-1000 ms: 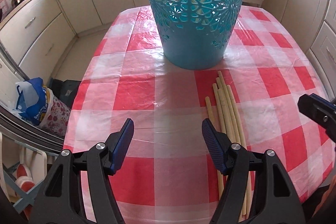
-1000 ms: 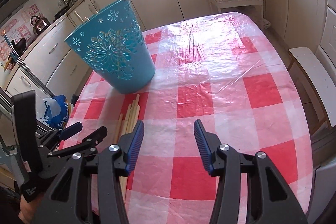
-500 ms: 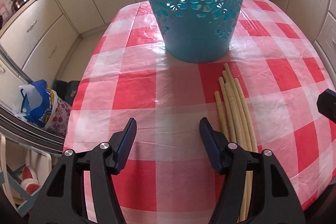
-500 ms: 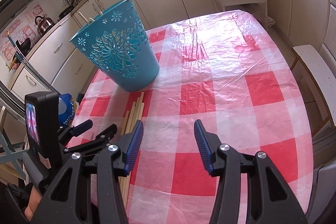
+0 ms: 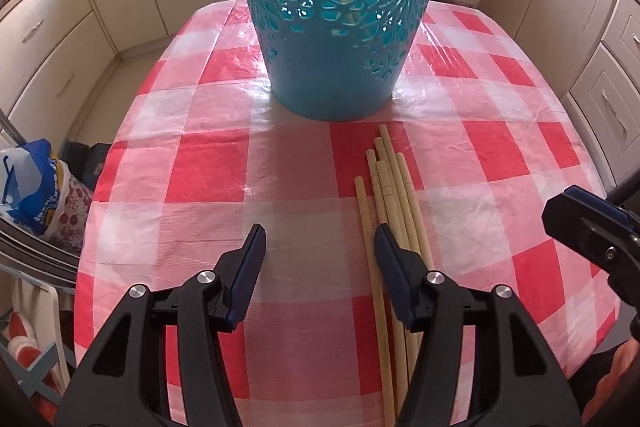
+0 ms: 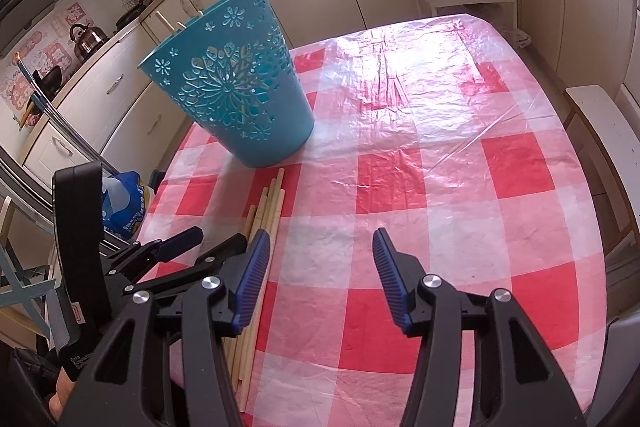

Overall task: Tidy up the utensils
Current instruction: 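Close the left tool on another chopstick from the pile, then lift the chopstick with the left tool while the right tool grasps another chopstick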

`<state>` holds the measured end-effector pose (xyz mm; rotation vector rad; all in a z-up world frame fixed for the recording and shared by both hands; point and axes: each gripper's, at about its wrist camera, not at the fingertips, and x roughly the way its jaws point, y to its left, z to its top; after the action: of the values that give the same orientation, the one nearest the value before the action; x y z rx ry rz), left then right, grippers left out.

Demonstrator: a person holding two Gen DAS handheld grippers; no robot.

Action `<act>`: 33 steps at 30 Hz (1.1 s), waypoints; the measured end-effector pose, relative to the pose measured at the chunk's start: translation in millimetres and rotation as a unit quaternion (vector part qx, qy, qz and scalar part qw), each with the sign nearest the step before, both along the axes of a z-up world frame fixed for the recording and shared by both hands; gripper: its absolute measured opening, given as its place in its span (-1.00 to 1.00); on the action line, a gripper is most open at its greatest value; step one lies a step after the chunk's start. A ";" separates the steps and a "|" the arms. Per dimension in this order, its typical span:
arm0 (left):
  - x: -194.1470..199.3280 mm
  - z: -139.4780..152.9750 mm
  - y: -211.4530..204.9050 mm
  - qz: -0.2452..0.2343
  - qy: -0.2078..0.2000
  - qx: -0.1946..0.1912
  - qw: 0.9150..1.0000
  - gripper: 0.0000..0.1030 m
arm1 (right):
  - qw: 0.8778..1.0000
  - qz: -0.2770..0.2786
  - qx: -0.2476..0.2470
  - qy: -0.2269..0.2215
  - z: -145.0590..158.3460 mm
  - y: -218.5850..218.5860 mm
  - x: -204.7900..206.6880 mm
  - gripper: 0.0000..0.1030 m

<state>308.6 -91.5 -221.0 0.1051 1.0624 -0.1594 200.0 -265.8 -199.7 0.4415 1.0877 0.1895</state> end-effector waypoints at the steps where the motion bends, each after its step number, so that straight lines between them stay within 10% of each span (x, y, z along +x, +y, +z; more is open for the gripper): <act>1: 0.0 -1.2 0.3 0.003 0.005 0.007 1.000 0.04 | 1.000 0.000 0.001 0.000 0.1 0.4 0.2 0.02; 6: -3.9 -2.1 -4.9 -0.011 0.000 0.016 1.000 -0.16 | 1.000 0.009 0.000 0.001 0.1 3.8 0.9 0.02; 11: -7.9 -1.7 -13.5 -0.049 0.001 -0.001 0.999 -0.88 | 0.999 0.029 -0.026 0.015 -6.2 13.2 1.4 0.02; 17: 2.2 6.3 5.7 -0.031 0.039 -0.033 0.998 -0.91 | 0.997 0.047 -0.052 0.031 -16.8 24.1 1.9 0.02; 25: 5.9 70.1 44.0 0.000 -0.049 -0.106 0.993 -0.91 | 0.993 0.081 -0.078 0.019 -28.4 56.4 12.9 -0.46; 33: 2.2 84.9 58.7 0.003 -0.068 -0.144 0.987 -0.91 | 0.992 0.089 -0.092 0.012 -35.5 75.5 23.8 -0.47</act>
<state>310.8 -32.8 -136.1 -0.1473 0.8931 -0.2949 223.8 -190.2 -235.2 0.1816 1.1574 0.2381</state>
